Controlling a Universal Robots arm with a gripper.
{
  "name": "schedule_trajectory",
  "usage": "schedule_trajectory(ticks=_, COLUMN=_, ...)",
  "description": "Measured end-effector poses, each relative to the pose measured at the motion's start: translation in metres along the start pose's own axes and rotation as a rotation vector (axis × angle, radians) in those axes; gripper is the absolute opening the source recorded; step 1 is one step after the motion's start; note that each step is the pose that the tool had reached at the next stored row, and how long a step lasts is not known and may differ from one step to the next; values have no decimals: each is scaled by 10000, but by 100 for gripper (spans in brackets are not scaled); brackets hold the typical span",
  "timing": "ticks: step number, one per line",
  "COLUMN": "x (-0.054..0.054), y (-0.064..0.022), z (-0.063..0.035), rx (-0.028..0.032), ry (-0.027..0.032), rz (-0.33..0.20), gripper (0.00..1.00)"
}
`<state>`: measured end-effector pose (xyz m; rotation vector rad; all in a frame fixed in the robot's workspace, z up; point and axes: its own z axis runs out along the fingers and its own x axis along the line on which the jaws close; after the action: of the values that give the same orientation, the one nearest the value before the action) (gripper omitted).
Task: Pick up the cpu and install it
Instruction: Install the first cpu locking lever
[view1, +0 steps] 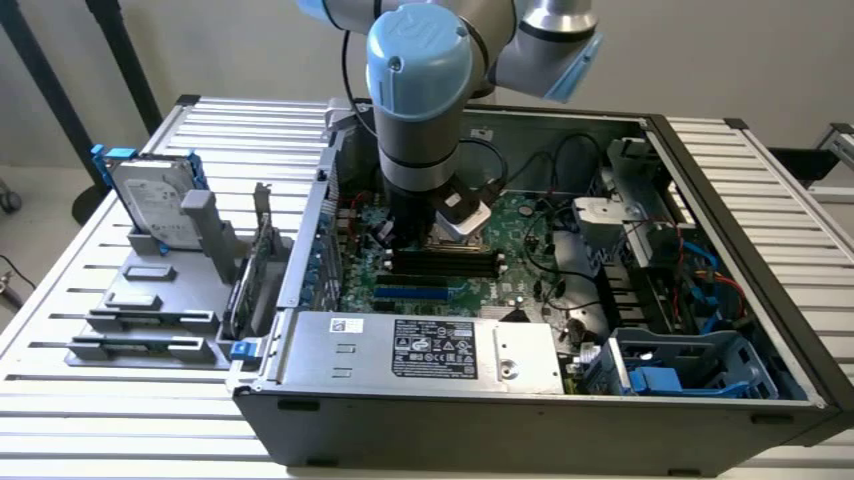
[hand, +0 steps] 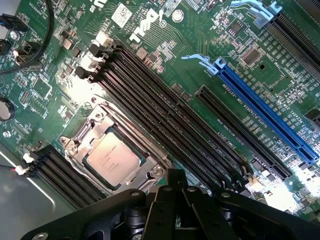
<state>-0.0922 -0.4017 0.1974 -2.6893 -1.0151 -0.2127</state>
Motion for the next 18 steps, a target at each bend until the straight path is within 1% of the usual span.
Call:
schedule_trajectory(ticks=5, x=-2, y=-3, z=28, rx=-6, ry=-6, rz=-1, gripper=11)
schedule_trajectory(ticks=7, x=-2, y=-4, z=31, rx=-20, ry=-17, rz=-2, gripper=11)
schedule_trajectory(ticks=12, x=2, y=-10, z=33, rx=-82, ry=-85, rz=-1, gripper=11)
schedule_trajectory(ticks=14, x=11, y=-19, z=22, rx=-101, ry=-107, rz=-3, gripper=11)
schedule_trajectory(ticks=18, x=61, y=-70, z=-41, rx=-111, ry=-112, rz=-4, gripper=11)
